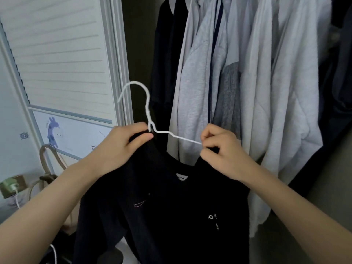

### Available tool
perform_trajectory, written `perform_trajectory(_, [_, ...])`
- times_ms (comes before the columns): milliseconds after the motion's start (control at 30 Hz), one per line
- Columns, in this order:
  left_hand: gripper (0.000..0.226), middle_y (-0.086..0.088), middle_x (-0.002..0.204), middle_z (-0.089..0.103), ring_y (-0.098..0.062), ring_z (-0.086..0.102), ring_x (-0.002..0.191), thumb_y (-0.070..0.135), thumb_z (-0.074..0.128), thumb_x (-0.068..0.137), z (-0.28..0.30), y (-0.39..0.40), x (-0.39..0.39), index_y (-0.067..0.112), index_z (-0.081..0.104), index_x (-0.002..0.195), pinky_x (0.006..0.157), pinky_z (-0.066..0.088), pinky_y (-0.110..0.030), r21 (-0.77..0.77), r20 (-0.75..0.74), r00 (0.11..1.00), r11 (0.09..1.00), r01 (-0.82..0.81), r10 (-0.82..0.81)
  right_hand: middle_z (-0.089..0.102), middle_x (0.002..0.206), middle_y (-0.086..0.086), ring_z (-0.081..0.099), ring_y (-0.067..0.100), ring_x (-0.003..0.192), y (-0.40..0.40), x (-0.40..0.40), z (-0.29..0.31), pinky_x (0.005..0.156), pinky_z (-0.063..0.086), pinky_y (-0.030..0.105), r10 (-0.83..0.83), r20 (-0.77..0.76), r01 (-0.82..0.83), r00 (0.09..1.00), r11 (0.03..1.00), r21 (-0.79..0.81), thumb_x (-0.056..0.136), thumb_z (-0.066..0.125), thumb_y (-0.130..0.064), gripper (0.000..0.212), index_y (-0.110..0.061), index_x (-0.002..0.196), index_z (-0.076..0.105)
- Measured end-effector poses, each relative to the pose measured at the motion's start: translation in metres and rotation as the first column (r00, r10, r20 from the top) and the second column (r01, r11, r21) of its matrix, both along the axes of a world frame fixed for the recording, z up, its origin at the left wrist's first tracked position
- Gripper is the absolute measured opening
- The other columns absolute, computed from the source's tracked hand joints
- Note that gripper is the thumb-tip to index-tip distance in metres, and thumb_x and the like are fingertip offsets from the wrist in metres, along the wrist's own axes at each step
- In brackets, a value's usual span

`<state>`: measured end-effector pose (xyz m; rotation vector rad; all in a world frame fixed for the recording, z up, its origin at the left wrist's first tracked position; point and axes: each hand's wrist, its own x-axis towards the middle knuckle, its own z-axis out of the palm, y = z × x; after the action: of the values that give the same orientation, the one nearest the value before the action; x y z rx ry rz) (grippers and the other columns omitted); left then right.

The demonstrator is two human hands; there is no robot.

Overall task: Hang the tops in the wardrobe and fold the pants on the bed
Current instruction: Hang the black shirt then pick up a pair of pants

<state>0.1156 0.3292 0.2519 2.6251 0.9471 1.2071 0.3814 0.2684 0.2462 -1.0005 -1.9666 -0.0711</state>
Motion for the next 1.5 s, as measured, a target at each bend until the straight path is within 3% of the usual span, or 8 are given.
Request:
perform_trajectory(233, [0.024,0.008,0.069,0.058,-0.002,0.054,0.063,0.042,0.051,0.093,-0.009,0.013,-0.025,0.033,0.060,0.073,0.061,0.038,-0.010,-0.145,-0.006,0.999,0.989,0.033,-0.034,0.048,0.071,0.017,0.044,0.018,0.064,0.002,0.018,0.004,0.064,0.033,0.034,0.038,-0.353,-0.051,0.935,0.998,-0.027,0.070,0.048,-0.001,0.024,-0.015,0.052,0.043])
perform_trajectory(433, [0.033,0.005,0.058,0.049,-0.007,0.045,0.053,0.052,0.047,0.092,-0.016,0.025,-0.029,0.030,0.050,0.068,0.052,0.033,-0.012,-0.038,0.042,0.995,0.995,-0.092,0.093,0.053,0.110,0.001,0.050,0.021,0.094,0.007,0.027,0.005,0.087,0.039,0.033,-0.015,0.124,0.024,0.992,0.997,-0.070,0.069,0.057,-0.009,0.013,-0.014,0.057,0.055])
perform_trajectory(533, [0.033,0.003,0.062,0.052,-0.012,0.048,0.059,0.054,0.046,0.092,-0.015,0.029,-0.033,0.028,0.052,0.072,0.055,0.034,-0.012,0.001,0.061,0.989,0.991,-0.136,0.135,0.051,0.123,-0.009,0.050,0.016,0.114,0.007,0.027,0.006,0.093,0.042,0.028,0.112,-0.029,-0.115,0.993,0.983,-0.140,0.076,0.059,-0.006,0.036,-0.026,0.106,0.062])
perform_trajectory(633, [0.026,0.006,0.065,0.056,-0.011,0.052,0.063,0.049,0.049,0.093,-0.017,0.033,-0.046,0.029,0.056,0.076,0.059,0.037,-0.013,0.016,0.116,0.974,0.981,-0.196,0.193,0.059,0.111,-0.016,0.055,0.005,0.108,0.009,0.036,-0.003,0.091,0.043,0.024,-0.097,-0.028,0.092,0.995,0.987,-0.133,0.088,0.063,-0.031,0.045,-0.037,0.129,0.043])
perform_trajectory(733, [0.018,0.011,0.068,0.058,-0.008,0.053,0.065,0.043,0.052,0.093,-0.017,0.038,-0.055,0.038,0.057,0.077,0.063,0.040,-0.018,0.034,0.147,0.962,0.971,-0.238,0.231,0.063,0.080,-0.019,0.059,-0.003,0.076,0.013,0.042,-0.014,0.070,0.044,0.022,-0.261,0.173,0.279,0.950,0.956,-0.094,0.089,0.049,-0.052,0.032,-0.025,0.100,0.063])
perform_trajectory(867, [0.017,0.019,0.074,0.060,-0.006,0.056,0.070,0.051,0.045,0.094,-0.012,0.036,-0.055,0.048,0.053,0.080,0.071,0.041,-0.026,0.073,0.051,0.966,0.964,-0.257,0.254,0.057,0.064,-0.014,0.055,-0.002,0.062,0.021,0.039,-0.011,0.059,0.036,0.011,-0.154,0.083,0.161,0.985,0.984,-0.080,0.096,0.054,-0.023,0.019,-0.019,0.079,0.060])
perform_trajectory(1133, [0.017,0.029,0.083,0.065,0.004,0.062,0.080,0.051,0.044,0.094,-0.012,0.020,-0.038,0.055,0.060,0.099,0.070,0.041,-0.005,0.024,-0.005,0.993,0.993,-0.116,0.116,0.046,0.064,-0.008,0.051,0.013,0.063,0.028,0.007,-0.003,0.062,0.044,0.042,-0.199,0.249,0.222,0.948,0.973,-0.067,0.098,0.036,-0.041,0.028,-0.028,0.072,0.035])
perform_trajectory(1500, [0.031,0.011,0.062,0.063,-0.011,0.058,0.056,0.046,0.053,0.090,-0.014,0.023,-0.058,0.024,0.072,0.101,0.065,0.044,-0.024,0.210,0.132,0.943,0.921,-0.329,0.306,0.058,0.067,0.003,0.046,0.020,0.041,0.048,0.018,-0.021,0.039,0.029,0.025,-0.685,0.077,0.528,0.724,0.623,0.577,0.104,0.035,-0.028,0.036,-0.011,0.095,0.065])
